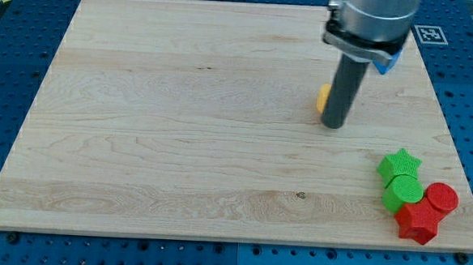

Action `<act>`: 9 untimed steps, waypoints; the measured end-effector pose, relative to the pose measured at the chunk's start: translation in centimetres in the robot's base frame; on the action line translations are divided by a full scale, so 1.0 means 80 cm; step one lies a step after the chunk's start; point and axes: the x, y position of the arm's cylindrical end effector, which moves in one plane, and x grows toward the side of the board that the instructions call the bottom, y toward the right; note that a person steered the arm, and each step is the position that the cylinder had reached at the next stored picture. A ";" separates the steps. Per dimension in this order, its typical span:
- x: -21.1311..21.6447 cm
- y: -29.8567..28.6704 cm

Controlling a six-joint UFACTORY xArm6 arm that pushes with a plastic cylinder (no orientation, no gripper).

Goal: Push the yellow heart slightly up

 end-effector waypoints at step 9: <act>-0.035 0.005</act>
